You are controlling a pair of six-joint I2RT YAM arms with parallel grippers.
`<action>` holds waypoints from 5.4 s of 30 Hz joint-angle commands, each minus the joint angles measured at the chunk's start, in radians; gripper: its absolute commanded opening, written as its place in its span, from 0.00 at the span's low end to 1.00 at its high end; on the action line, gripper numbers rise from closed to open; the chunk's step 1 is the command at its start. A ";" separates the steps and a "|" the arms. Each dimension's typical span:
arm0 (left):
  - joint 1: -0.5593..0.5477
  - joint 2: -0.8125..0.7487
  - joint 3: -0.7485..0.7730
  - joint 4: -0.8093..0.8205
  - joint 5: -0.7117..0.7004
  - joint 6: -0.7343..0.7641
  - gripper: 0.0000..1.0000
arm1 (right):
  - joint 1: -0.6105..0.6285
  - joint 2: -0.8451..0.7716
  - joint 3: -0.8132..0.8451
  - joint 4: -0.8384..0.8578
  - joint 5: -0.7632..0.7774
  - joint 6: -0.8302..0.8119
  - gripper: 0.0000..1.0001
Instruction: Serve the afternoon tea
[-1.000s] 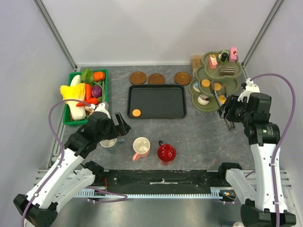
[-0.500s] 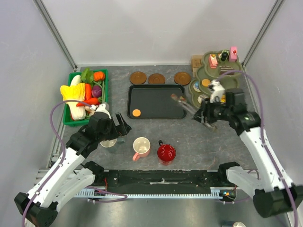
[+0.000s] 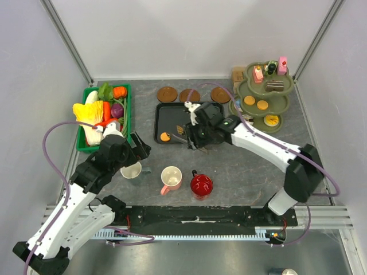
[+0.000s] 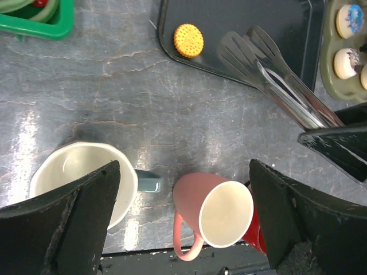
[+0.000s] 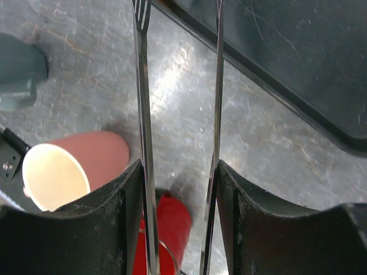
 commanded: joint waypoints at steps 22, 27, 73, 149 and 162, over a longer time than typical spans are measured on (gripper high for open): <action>0.003 -0.071 -0.001 -0.060 -0.086 -0.023 0.99 | 0.203 0.456 0.484 -0.155 0.397 0.057 0.59; 0.003 -0.071 -0.003 -0.060 -0.088 -0.017 0.99 | 0.203 0.474 0.485 -0.166 0.386 0.045 0.60; 0.001 0.031 0.091 -0.072 -0.114 0.009 0.99 | 0.068 0.287 0.347 -0.011 0.288 -0.035 0.62; 0.003 0.040 0.080 -0.127 -0.093 -0.019 0.99 | 0.123 0.330 0.335 -0.192 0.297 0.011 0.57; 0.001 0.031 0.079 -0.126 -0.093 -0.015 0.99 | 0.123 0.310 0.346 -0.192 0.382 0.023 0.50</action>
